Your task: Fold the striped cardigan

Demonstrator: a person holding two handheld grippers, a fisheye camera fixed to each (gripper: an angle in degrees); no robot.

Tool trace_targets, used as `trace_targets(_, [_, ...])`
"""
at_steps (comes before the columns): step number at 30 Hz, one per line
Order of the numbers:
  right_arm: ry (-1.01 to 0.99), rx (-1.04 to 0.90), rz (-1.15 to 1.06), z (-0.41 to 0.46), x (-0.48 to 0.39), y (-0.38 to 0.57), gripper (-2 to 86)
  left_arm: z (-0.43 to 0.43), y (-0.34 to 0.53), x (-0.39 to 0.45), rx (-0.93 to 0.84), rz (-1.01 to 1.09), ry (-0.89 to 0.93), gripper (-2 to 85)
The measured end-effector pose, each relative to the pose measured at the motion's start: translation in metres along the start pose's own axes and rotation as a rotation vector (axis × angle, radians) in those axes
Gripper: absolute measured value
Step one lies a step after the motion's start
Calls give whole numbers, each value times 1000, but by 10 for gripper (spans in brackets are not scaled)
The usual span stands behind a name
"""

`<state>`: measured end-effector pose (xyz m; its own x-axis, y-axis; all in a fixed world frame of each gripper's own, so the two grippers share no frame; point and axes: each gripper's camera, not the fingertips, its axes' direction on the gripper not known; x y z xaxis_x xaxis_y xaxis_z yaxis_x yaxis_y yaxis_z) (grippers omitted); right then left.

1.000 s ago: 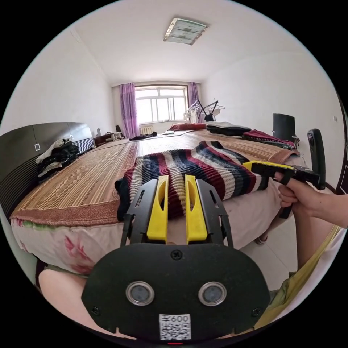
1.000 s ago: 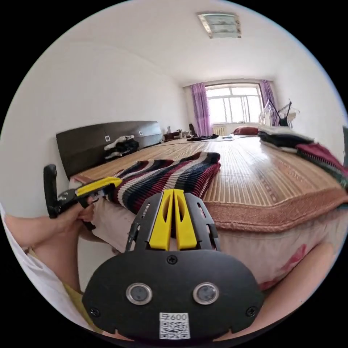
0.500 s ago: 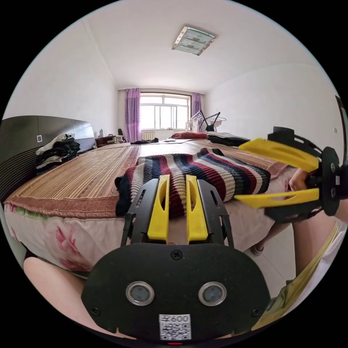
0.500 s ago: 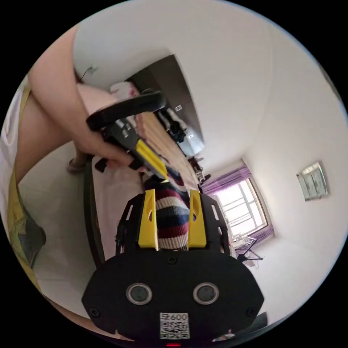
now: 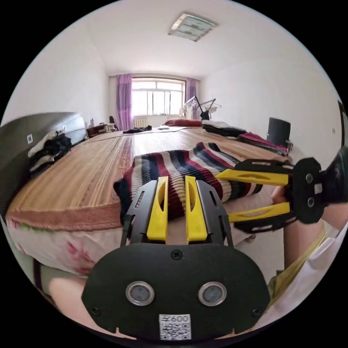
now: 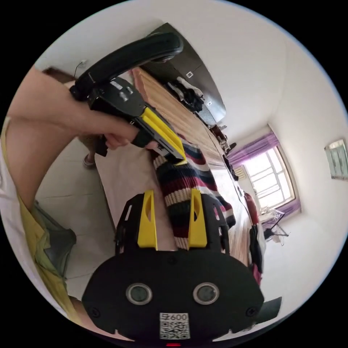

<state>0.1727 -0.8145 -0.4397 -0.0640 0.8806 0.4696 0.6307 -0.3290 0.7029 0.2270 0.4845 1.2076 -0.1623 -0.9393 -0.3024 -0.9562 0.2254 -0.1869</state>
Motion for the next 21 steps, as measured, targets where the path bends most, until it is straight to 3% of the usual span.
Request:
trace_targets(5, [-182, 190, 600, -22, 182, 64, 101, -33, -68, -27, 126, 78, -134, 83])
trace_targets(8, [-165, 106, 820, 37, 275, 109, 102, 7, -121, -67, 3, 9, 15, 101])
trace_targets(11, [-170, -80, 853, 107, 332, 133, 116, 67, -159, -81, -163, 25, 67, 113])
trace_targets(14, [-219, -199, 789, 159, 350, 146, 94, 112, -174, -63, -259, 204, -10, 77])
trace_targets(17, [-316, -187, 722, 179, 361, 156, 21, 141, -175, -39, -369, 388, -26, 34])
trace_targets(21, [-270, -67, 786, 166, 387, 176, -2, 136, -187, -29, -308, 390, -75, 19])
